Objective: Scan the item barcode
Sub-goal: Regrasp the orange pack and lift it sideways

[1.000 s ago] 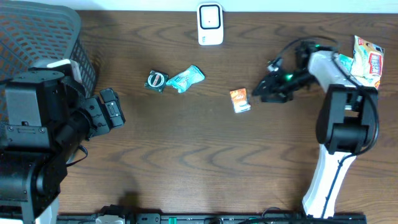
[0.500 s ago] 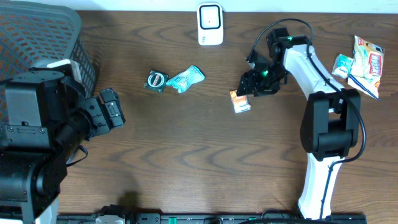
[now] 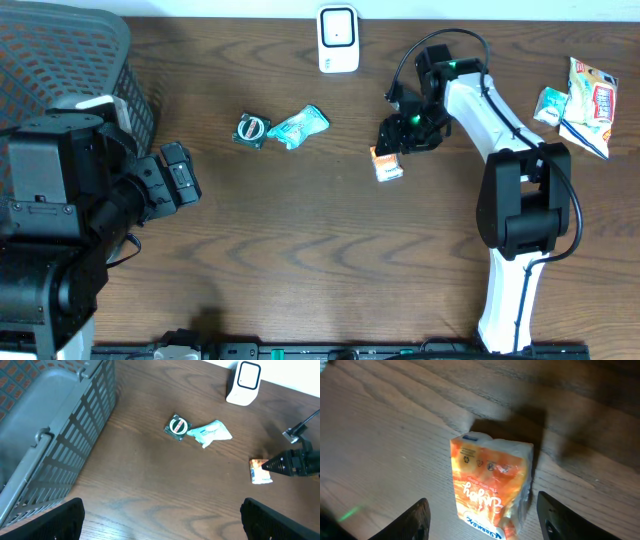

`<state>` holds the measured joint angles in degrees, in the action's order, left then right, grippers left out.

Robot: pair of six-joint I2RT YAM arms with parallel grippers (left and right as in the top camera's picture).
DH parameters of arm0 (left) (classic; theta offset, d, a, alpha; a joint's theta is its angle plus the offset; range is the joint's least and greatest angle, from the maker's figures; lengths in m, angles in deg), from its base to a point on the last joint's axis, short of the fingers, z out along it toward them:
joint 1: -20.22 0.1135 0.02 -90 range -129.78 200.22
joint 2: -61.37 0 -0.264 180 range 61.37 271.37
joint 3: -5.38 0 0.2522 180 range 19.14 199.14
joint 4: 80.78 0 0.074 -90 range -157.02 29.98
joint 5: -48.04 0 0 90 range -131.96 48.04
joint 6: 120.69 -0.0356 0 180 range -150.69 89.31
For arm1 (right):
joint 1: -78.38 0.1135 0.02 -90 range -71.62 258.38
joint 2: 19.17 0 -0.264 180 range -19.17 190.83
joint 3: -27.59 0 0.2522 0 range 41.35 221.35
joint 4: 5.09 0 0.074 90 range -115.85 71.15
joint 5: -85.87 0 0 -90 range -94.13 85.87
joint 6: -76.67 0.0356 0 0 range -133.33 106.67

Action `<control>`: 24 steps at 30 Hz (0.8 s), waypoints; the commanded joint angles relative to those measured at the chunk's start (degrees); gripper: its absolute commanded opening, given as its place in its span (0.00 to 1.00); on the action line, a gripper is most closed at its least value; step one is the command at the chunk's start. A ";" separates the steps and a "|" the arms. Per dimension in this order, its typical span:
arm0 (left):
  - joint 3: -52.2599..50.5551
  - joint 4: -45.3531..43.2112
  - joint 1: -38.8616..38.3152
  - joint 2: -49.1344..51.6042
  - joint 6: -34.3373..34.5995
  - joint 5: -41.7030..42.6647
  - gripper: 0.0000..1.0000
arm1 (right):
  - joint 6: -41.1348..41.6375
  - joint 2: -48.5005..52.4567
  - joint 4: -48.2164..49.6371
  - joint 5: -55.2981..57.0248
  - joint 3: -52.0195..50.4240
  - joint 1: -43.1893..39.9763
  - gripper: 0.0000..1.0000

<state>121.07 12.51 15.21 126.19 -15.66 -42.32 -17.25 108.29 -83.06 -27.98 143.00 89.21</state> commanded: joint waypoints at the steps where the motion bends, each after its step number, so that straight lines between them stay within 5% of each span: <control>1: 0.42 0.17 0.13 -0.09 -0.11 -0.31 0.98 | 0.68 -1.14 -0.35 0.39 0.61 0.15 0.62; 5: 0.39 0.17 0.13 -0.09 -0.11 -0.31 0.98 | 0.66 -1.11 -0.66 0.68 0.09 0.15 0.61; 9: 0.42 0.17 0.13 -0.09 -0.11 -0.31 0.98 | 0.68 -1.11 0.74 1.46 -1.62 0.13 0.41; 15: 0.42 0.17 0.13 -0.09 -0.11 -0.31 0.98 | 2.21 -1.11 7.56 1.44 -8.72 0.63 0.40; 19: 0.42 0.17 0.13 -0.09 -0.11 -0.31 0.98 | 2.89 -1.14 8.92 0.79 -11.32 0.33 0.15; 24: 0.42 0.17 0.13 -0.09 -0.11 -0.33 0.98 | 2.78 -1.25 6.71 -9.18 -7.93 -1.49 0.01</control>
<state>121.07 12.53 15.21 126.19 -15.66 -42.32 -14.45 107.09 -75.69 -31.66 133.55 88.66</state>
